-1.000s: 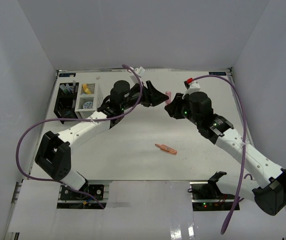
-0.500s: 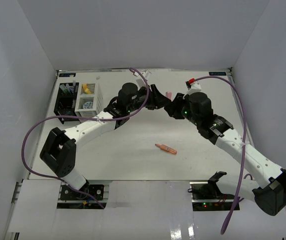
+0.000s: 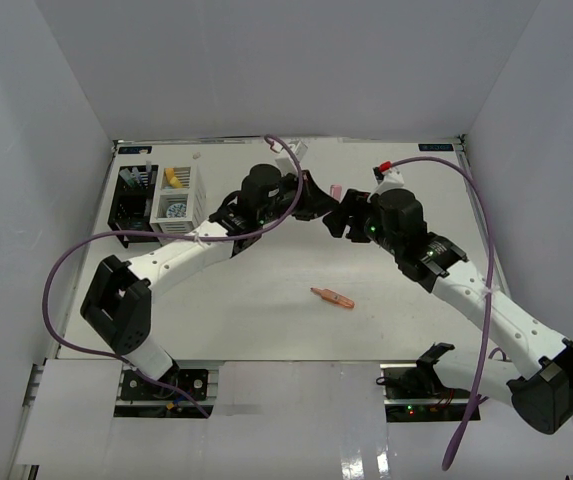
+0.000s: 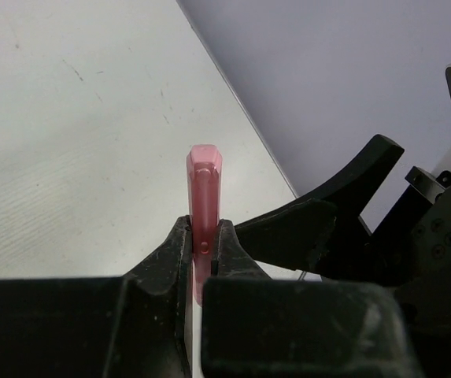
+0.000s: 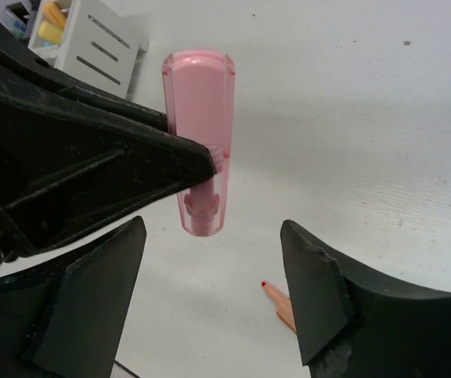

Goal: Sort the stationery into containers
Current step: Place the pen in the storage box, then pick up the pen from the center of the board.

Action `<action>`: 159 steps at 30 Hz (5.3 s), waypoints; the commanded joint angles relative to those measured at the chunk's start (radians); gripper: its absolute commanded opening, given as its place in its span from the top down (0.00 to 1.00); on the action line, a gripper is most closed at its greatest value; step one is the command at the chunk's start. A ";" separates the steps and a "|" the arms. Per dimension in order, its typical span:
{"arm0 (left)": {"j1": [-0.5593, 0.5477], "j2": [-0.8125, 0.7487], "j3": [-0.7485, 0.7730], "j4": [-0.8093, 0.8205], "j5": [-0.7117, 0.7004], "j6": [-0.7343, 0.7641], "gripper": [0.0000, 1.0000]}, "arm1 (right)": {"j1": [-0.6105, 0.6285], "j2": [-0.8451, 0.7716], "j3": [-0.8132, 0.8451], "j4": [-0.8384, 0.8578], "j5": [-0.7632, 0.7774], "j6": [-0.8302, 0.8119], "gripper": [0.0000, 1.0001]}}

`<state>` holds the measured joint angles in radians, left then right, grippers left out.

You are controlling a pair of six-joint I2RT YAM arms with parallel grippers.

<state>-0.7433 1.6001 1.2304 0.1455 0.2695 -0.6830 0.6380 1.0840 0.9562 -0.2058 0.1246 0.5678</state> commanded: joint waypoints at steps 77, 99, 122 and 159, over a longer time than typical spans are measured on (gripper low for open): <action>1.179 0.330 0.633 -1.298 0.094 0.143 0.66 | 0.196 -0.338 -0.111 -0.320 -0.051 -0.433 0.10; 1.035 -0.052 0.555 -1.180 0.108 0.109 0.12 | 0.193 -0.303 -0.145 -0.342 0.039 -0.422 0.10; 0.694 -0.599 -0.146 -0.928 0.165 0.128 0.11 | 0.175 0.224 -0.252 -0.268 0.012 -0.256 0.02; 0.604 -0.404 -0.169 -0.767 0.264 0.137 0.11 | 0.238 0.418 -0.201 -0.270 -0.040 -0.330 0.35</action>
<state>-0.1333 1.2007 1.0462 -0.6514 0.5098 -0.5461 0.8589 1.4681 0.7670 -0.4423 0.1364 0.2203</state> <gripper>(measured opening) 0.888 0.655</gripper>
